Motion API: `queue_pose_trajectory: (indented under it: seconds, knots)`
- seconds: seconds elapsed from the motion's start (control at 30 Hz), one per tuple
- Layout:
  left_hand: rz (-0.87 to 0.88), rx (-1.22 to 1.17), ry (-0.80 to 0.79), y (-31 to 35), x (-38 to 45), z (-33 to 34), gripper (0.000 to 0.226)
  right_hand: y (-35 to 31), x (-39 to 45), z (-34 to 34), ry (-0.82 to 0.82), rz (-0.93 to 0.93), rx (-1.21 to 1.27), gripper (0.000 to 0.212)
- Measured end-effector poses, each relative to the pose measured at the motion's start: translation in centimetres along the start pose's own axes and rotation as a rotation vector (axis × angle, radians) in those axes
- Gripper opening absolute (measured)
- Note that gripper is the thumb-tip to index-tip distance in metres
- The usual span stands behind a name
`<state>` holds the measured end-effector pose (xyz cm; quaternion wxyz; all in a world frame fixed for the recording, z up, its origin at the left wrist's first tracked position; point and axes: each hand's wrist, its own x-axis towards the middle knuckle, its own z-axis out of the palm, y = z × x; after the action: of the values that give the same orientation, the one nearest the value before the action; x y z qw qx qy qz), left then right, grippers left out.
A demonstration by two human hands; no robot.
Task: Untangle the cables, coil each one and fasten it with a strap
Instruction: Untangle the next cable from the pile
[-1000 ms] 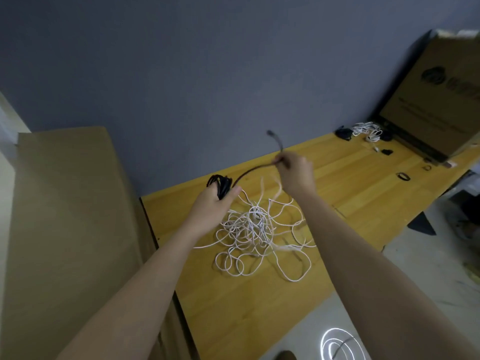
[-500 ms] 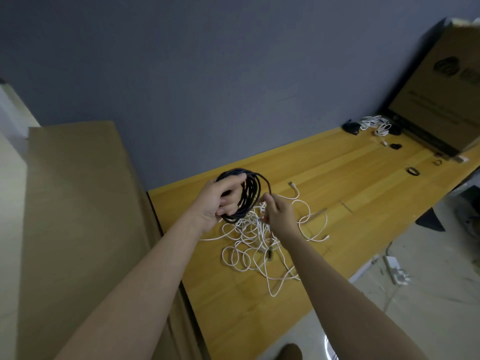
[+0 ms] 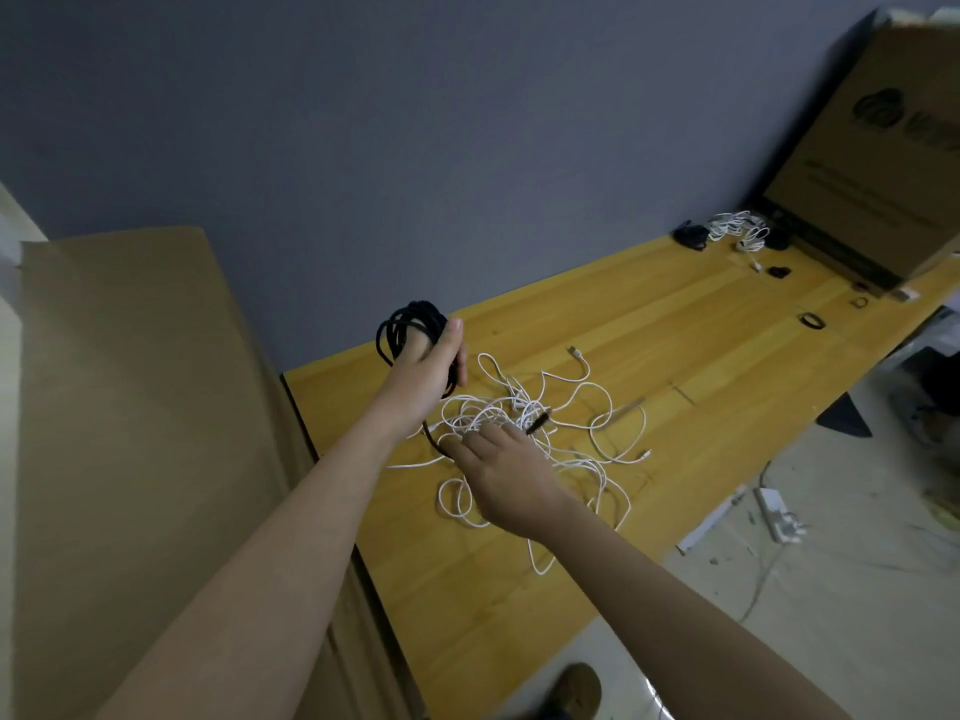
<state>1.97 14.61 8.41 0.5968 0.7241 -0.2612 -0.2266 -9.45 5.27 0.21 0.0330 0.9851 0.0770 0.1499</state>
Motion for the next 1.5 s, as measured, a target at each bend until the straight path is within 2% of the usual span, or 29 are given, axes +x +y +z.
queue_pose_trajectory:
  seconds: [0.13,0.2,0.23,0.33,0.4,0.47,0.53,0.63,0.83,0.93,1.07,1.13,1.2,1.33,1.5]
  knots:
    - [-0.096,0.035,-0.137,0.0,0.1,0.0,0.064,1.7,0.1,-2.5,0.304,-0.139,-0.054,0.021]
    - [-0.177,0.073,-0.232,0.1,-0.2,0.2,0.077,2.5,0.7,-3.8,0.375,-0.125,-0.018,0.014]
    - [-0.211,0.102,-0.281,0.2,-0.4,0.3,0.083,2.8,1.0,-4.5,0.39,-0.097,0.033,0.017]
    - [-0.224,0.119,-0.439,0.7,-0.9,0.4,0.086,4.1,1.8,-6.2,0.313,0.06,0.198,0.028]
    - [-0.206,0.044,-0.497,1.0,-1.1,0.5,0.08,4.3,1.8,-7.1,0.2,0.23,0.342,0.022]
    - [-0.206,0.039,-0.543,0.9,-1.1,0.5,0.077,4.4,1.9,-7.2,0.119,0.395,0.665,0.023]
    - [-0.234,0.047,-0.579,0.8,-1.2,0.6,0.077,4.4,2.3,-7.2,0.178,0.45,0.909,0.032]
    - [-0.321,-0.042,-0.531,1.0,-1.4,0.7,0.08,3.8,3.1,-6.9,0.155,0.448,1.008,0.015]
    - [-0.331,-0.018,-0.335,0.8,-0.7,0.0,0.078,2.3,4.1,-6.0,0.021,0.572,1.153,0.044]
    - [-0.326,0.03,-0.248,0.6,-0.3,-0.5,0.076,2.2,3.6,-6.3,-0.029,0.551,1.168,0.041]
    - [-0.262,0.099,-0.098,0.6,0.6,-0.6,0.071,1.1,3.7,-6.3,0.052,0.576,1.123,0.024]
    - [-0.217,0.146,-0.005,0.7,1.0,-0.4,0.07,0.5,3.8,-6.2,0.102,0.615,1.148,0.028]
    - [-0.209,0.151,0.049,0.6,1.3,-0.5,0.067,0.4,3.7,-6.1,0.078,0.61,1.134,0.033]
    - [-0.206,0.106,0.03,0.0,1.2,-0.7,0.07,0.3,3.7,-6.5,0.027,0.608,1.034,0.016]
    - [-0.199,0.043,-0.062,0.0,1.3,0.1,0.067,0.6,2.9,-6.2,0.103,0.665,0.975,0.021]
